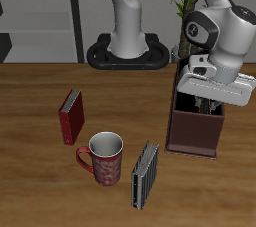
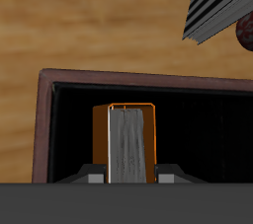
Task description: Place the orange book into the left desk caddy's right compartment
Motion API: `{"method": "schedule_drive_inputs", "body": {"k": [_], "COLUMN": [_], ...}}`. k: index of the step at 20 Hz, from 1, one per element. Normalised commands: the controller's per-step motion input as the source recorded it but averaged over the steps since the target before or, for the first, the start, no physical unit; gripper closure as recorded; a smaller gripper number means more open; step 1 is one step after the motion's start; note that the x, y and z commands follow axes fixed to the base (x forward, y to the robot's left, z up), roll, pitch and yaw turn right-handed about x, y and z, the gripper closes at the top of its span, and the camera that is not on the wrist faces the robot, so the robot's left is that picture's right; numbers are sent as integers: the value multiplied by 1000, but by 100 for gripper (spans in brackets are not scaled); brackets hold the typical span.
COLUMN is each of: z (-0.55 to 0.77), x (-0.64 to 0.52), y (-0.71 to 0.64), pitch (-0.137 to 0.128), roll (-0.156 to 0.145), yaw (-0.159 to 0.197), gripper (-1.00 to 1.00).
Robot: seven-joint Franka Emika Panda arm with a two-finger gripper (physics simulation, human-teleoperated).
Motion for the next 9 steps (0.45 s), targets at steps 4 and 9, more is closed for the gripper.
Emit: {"method": "schedule_drive_inputs", "body": {"k": [4,9], "z": [-67,19], "x": [-33,-122], "y": [41,72], "pitch": [6,5], "roll": [26,66], "yaw": [21,13], "gripper": [100,-100]}}
